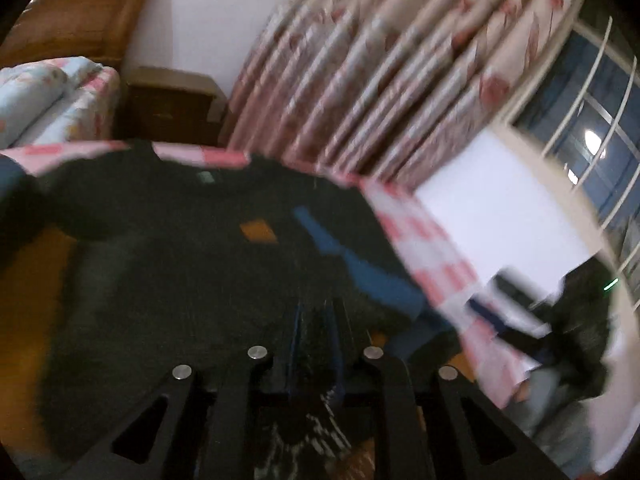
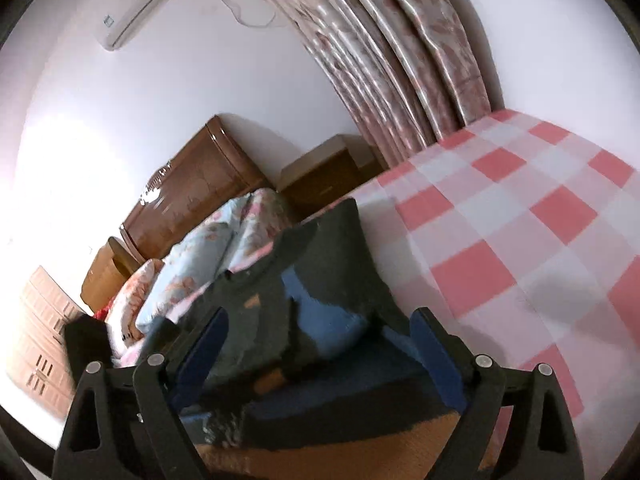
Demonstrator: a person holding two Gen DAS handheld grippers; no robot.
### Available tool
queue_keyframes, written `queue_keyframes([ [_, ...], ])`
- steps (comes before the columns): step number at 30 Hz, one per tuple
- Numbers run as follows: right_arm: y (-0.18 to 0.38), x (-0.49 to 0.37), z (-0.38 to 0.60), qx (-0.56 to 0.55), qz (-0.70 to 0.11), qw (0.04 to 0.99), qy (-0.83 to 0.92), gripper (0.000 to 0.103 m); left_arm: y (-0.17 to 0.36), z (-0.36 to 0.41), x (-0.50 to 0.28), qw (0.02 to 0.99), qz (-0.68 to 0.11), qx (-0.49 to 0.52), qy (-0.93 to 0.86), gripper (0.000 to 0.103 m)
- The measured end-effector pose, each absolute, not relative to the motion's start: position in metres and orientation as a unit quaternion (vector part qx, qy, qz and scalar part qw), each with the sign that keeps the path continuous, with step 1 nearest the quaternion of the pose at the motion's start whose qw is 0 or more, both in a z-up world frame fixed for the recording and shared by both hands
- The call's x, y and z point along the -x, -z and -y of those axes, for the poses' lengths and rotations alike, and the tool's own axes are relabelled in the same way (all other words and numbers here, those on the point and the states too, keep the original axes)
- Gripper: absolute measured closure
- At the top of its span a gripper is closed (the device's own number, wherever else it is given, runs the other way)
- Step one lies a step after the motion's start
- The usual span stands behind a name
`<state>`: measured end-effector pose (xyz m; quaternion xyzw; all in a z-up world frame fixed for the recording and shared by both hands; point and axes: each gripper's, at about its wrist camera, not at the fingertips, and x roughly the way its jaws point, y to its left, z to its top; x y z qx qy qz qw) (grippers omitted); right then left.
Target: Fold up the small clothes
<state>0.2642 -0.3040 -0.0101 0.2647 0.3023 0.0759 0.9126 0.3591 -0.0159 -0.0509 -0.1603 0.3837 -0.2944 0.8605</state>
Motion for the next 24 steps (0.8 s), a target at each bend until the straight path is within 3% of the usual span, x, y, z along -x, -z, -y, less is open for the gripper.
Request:
queue_keyframes([
  [1, 0.011, -0.264, 0.304, -0.266, -0.304, 0.911, -0.079, 0.000, 0.037, 0.001, -0.349, 0.874, -0.357, 0.167, 0.284, 0.088],
  [3, 0.013, -0.271, 0.300, -0.265, -0.304, 0.910, -0.093, 0.000, 0.018, -0.033, -0.328, 0.900, -0.303, 0.177, 0.259, 0.075],
  [5, 0.013, -0.273, 0.289, -0.251, -0.303, 0.913, -0.109, 0.000, 0.016, -0.071, -0.311, 0.920, -0.274, 0.193, 0.204, 0.072],
  [13, 0.037, -0.320, 0.219, -0.138, -0.403, 0.892, -0.152, 0.000, 0.084, -0.158, -0.288, 0.899, -0.286, 0.326, 0.060, 0.074],
  [24, 0.048, -0.322, 0.221, -0.134, -0.400, 0.894, -0.154, 0.000, 0.089, -0.153, -0.290, 0.908, -0.300, 0.289, 0.033, 0.069],
])
